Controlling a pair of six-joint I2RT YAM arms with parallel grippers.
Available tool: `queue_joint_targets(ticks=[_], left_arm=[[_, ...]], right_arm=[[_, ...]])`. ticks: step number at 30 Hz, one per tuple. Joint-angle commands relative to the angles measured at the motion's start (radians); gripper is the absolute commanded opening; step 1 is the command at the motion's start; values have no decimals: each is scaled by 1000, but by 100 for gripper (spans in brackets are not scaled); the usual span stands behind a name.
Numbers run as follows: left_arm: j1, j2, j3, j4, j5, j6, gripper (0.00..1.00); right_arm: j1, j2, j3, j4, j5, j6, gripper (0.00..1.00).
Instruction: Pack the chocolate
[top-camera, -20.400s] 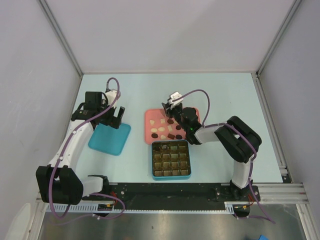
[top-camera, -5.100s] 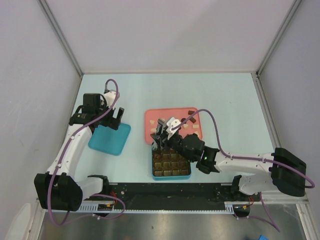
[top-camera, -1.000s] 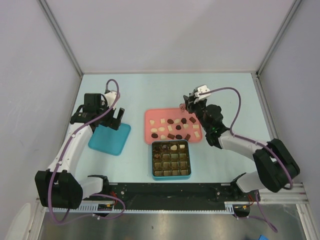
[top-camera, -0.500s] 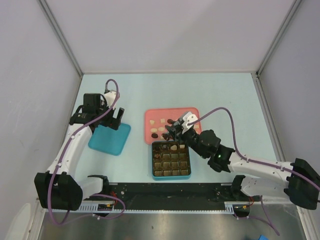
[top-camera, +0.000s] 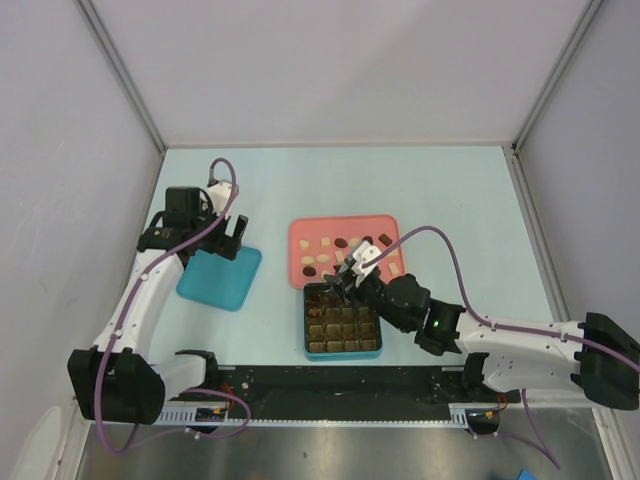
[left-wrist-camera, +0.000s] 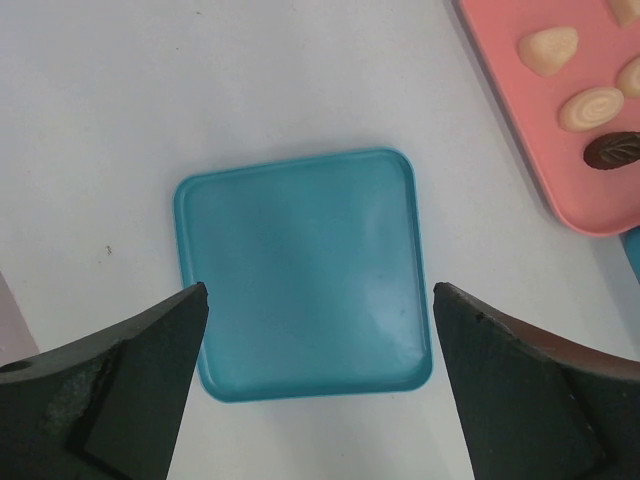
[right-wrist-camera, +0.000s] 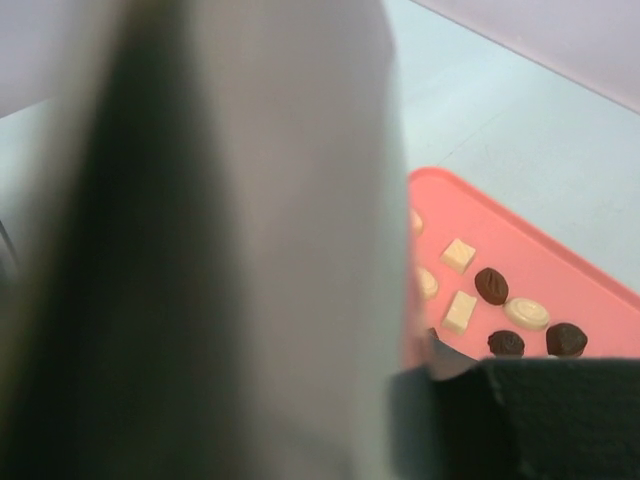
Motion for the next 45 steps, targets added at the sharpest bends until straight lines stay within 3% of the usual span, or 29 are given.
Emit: queue_joint_targets(ticks=[1,9,12,16,32,40,45], left_arm=[[5,-32,-3,5,7,2,100],[5,-32,-4,8,5,0,100],[5,-31,-7,11,5,2,100],[5,-32,-9,11,2,0,100],[5,-34,-10,14,-4,5,100],[5,-35,-10,14,-3,2,100],[5,-40,-6,13,-4,0,100]], right_arm=[[20,4,-10,26,16,18,28],[57,4,-10,6,27,44,28],[60,4,-10,9,36,42,31],[61,17,-10,19,41,36,43],[61,-17,2,60,61,-39,52],[40,33,44,155,35,-94,42],[-70,154,129,270,-62,-128,37]])
